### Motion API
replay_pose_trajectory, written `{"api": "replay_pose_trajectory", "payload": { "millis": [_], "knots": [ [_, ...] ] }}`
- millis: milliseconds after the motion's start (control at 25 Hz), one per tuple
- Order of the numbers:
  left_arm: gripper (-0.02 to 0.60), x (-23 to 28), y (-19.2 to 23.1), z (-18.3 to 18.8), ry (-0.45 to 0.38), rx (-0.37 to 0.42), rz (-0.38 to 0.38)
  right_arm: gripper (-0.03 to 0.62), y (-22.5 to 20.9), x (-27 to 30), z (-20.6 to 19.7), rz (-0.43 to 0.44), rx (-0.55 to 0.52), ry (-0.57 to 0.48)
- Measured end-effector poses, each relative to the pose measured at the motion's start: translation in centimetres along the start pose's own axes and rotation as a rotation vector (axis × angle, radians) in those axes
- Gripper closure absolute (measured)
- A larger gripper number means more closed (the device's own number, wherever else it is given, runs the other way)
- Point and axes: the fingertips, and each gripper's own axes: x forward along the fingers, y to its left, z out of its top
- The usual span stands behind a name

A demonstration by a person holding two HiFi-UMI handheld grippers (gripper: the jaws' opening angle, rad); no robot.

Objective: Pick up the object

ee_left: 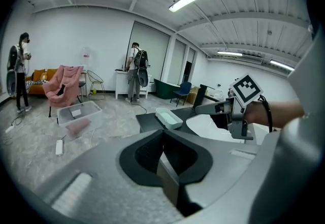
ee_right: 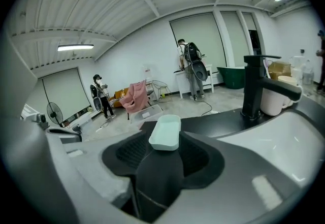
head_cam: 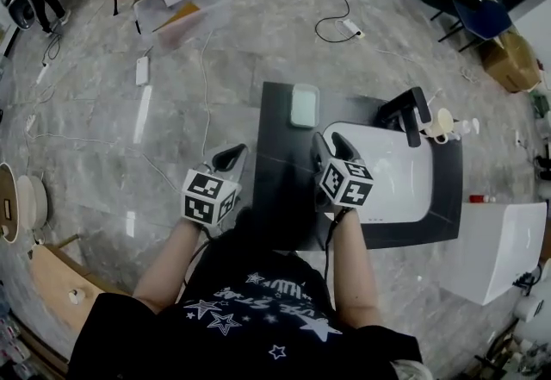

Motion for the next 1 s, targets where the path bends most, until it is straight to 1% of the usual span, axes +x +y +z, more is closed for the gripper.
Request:
{"api": "replay_pose_trajectory", "payload": {
  "millis": [200,280,360,560,680,880,1000],
  "knots": [
    [0.572,1.6,2.1,-0.3,0.024,-0.029,-0.021,0.398,-1.3,3.3,0.0,-0.075,-0.012,0.056],
    [0.572,2.1,2.8,-0.5,0.033,-0.037,-0.027,0.412,-1.8,4.6,-0.1,-0.096,-0.026,0.08],
    [0.572,2.5,3.4,-0.8,0.043,-0.044,-0.032,0.447,-2.1,5.6,-0.5,-0.117,-0.043,0.109],
    [0.572,3.2,4.5,-1.2,0.068,-0.045,-0.046,0.455,-2.6,7.9,-1.1,-0.137,-0.048,0.158],
    [0.572,3.4,4.8,-1.5,0.074,-0.051,-0.052,0.49,-3.0,9.1,-1.4,-0.153,-0.055,0.188],
    [0.572,3.5,5.0,-2.2,0.094,-0.056,-0.065,0.494,-3.6,10.5,-2.0,-0.178,-0.045,0.242],
    [0.572,3.6,4.9,-2.6,0.103,-0.056,-0.069,0.518,-4.2,10.8,-2.3,-0.208,-0.03,0.263]
  ]
}}
